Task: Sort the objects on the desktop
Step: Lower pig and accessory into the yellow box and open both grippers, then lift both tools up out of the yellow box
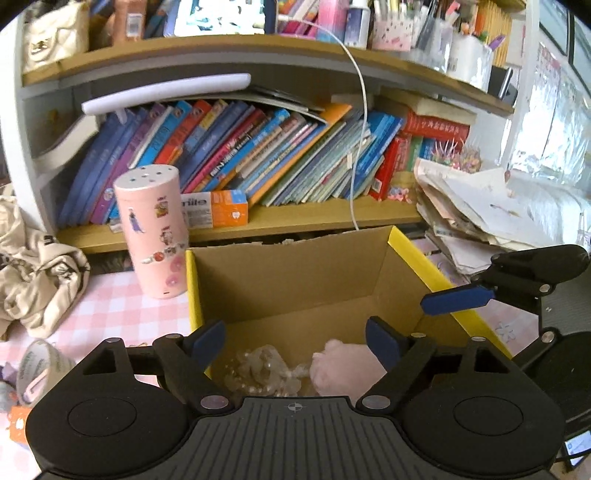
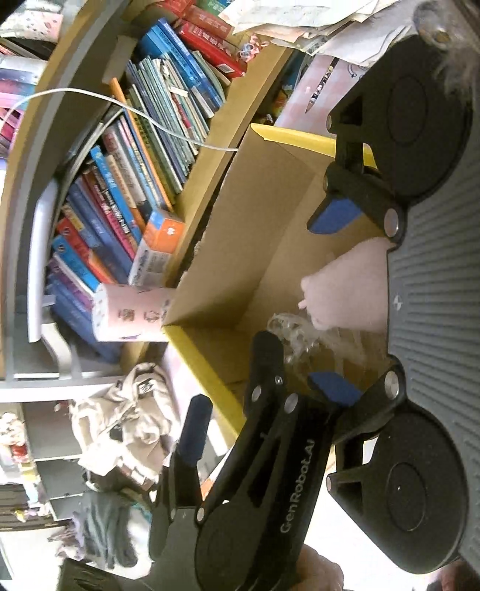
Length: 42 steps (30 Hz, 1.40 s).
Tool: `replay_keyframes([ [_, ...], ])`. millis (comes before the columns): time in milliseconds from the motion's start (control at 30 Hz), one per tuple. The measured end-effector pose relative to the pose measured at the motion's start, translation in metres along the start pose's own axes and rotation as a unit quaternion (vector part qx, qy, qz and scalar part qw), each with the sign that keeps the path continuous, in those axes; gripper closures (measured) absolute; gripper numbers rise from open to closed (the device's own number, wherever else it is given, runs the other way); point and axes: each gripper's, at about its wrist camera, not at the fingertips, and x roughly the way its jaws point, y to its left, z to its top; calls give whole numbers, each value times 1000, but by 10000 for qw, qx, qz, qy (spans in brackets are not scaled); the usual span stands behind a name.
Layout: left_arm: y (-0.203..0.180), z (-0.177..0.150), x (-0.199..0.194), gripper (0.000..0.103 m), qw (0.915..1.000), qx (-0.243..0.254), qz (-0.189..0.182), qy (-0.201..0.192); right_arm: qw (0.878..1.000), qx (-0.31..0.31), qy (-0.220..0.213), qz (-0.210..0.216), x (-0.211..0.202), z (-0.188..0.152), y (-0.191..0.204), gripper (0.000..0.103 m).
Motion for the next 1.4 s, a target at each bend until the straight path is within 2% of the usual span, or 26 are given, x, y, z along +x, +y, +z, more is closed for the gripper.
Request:
replay_keyframes([
  [167,1,-8,-28,17,9998,-95,87,-132,9998,83,-184,-53,-19,-6,7,21],
  [367,0,-23,-64,11,9988,-269,213,-351,9986,289,-388,-191,-43,-17,17,18],
  [733,3,-64,-106,7,9951,-706,567,-395,9914,753,-759,-754,-78,-58,43,14],
  [867,8,-81,-104,7,9930,-864,784,-205,9898,1090,-516,-752,-72,-74,45,14],
  [1000,10,-92,-102,7,9921,-879,890,-81,9900,1150,-319,-748,-66,-86,54,14],
  [1200,10,-104,-99,7,9934,-820,783,186,9864,1544,125,-557,-52,-103,64,14],
  [1400,15,-109,-101,7,9955,-680,594,295,9798,1874,297,-630,-48,-106,70,14],
])
